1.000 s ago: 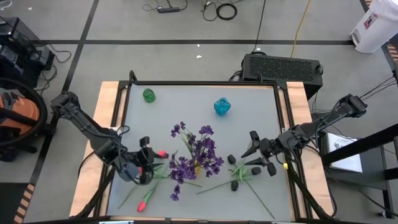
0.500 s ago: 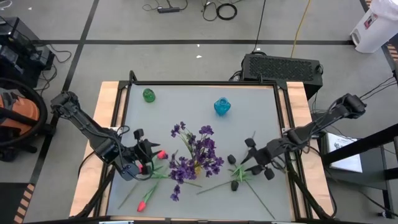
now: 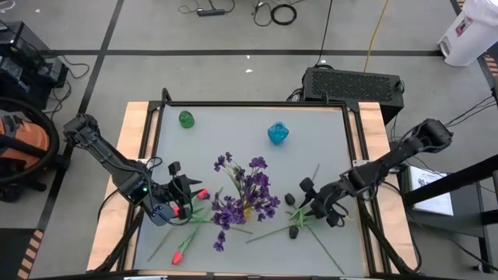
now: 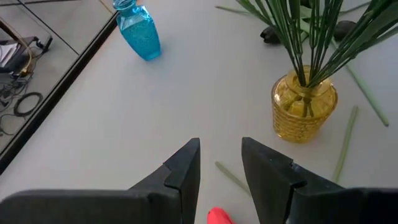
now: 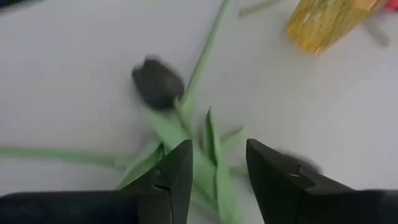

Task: Sort flowers into vase by color
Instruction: Put the bottom black flower into the green vase

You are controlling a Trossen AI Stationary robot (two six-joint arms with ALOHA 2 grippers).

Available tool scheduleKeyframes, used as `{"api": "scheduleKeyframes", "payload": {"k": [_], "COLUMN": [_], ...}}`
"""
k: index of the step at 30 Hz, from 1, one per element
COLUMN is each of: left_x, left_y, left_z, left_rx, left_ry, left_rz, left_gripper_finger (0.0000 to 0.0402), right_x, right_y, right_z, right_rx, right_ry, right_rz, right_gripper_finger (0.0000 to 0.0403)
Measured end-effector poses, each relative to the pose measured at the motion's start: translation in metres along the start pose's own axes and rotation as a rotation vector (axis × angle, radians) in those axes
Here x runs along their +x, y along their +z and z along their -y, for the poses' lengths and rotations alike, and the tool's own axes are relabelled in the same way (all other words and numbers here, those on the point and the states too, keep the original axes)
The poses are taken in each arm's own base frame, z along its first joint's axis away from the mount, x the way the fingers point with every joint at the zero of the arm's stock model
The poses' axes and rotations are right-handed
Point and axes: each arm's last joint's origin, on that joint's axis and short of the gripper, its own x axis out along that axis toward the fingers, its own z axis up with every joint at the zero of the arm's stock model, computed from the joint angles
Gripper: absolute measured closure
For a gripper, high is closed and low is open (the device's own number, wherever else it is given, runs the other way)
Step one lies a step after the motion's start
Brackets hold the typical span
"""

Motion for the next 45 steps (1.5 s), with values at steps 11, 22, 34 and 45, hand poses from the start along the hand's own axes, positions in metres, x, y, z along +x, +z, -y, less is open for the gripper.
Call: {"api": "scheduleKeyframes", "payload": {"k": [11, 22, 34, 45], "left_x": [0.0, 0.0, 0.0, 0.0], "left_y": [0.0, 0.002, 0.002, 0.002], "left_z": [0.0, 0.001, 0.001, 0.001], "left_rx": [-0.004, -0.018, -0.017, -0.017], "left_ry": [-0.001, -0.011, -0.014, -0.014], "left_rz": [0.002, 0.013, 0.01, 0.011], "left_gripper_finger": [0.0277, 0.0277, 0.0277, 0.0277], "right_x": [0.009, 0.009, 0.009, 0.023], "right_y": [-0.01, -0.013, -0.014, -0.02], "right_z": [0.002, 0.004, 0.004, 0.002], "right_rx": [-0.047, 0.024, 0.08, 0.094], "right_ry": [-0.066, -0.064, -0.07, -0.059], "right_rz": [-0.117, -0.134, -0.139, -0.181], "right_gripper_finger": [0.0261, 0.0261, 0.0261, 0.0261]}}
